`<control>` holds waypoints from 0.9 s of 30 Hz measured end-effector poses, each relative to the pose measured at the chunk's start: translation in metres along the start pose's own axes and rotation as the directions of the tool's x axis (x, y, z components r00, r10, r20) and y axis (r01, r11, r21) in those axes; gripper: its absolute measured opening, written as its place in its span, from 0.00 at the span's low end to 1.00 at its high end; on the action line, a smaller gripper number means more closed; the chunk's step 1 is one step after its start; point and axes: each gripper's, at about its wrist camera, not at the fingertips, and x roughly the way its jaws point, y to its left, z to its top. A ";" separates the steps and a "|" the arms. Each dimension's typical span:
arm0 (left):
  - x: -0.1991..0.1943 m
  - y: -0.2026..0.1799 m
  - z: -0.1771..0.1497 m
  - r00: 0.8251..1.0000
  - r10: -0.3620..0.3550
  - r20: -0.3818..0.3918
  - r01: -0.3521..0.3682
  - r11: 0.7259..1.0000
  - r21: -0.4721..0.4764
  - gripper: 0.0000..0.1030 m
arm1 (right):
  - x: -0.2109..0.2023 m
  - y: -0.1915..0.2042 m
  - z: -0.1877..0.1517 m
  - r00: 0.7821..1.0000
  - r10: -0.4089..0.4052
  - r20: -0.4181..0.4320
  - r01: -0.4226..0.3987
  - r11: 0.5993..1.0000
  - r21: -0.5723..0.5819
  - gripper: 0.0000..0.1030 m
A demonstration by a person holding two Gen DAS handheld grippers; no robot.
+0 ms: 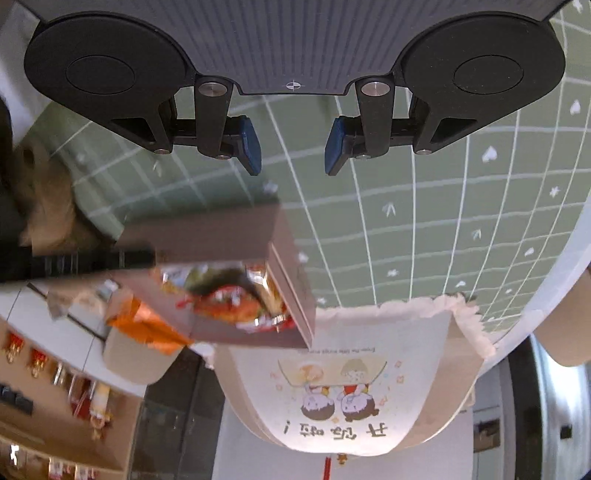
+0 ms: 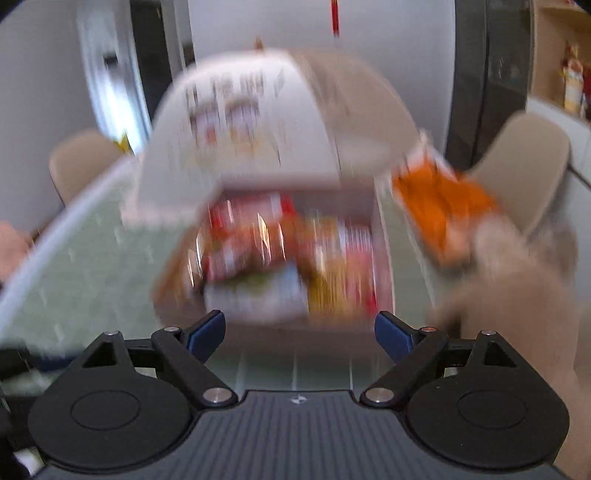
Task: Organize snacks
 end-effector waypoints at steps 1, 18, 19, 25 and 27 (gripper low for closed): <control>0.003 -0.002 -0.005 1.000 0.009 -0.011 -0.009 1.000 -0.008 0.41 | 0.004 0.002 -0.014 0.999 -0.005 -0.035 0.005 1.000 0.006 0.86; 0.023 -0.037 -0.041 0.988 0.120 0.101 -0.125 0.992 0.037 0.45 | 0.014 0.014 -0.082 0.994 -0.105 0.000 0.105 0.994 0.019 1.00; 0.023 -0.038 -0.040 0.987 0.122 0.102 -0.127 0.991 0.043 0.45 | 0.014 0.013 -0.082 0.994 -0.105 0.009 0.104 0.994 0.018 1.00; 0.026 -0.035 -0.039 0.990 0.098 0.106 -0.102 0.994 0.034 0.45 | 0.016 0.015 -0.089 0.990 -0.112 0.084 0.111 0.994 0.024 1.00; 0.025 -0.035 -0.039 0.990 0.095 0.108 -0.099 0.995 0.033 0.45 | 0.016 0.015 -0.089 0.990 -0.113 0.086 0.112 0.993 0.025 1.00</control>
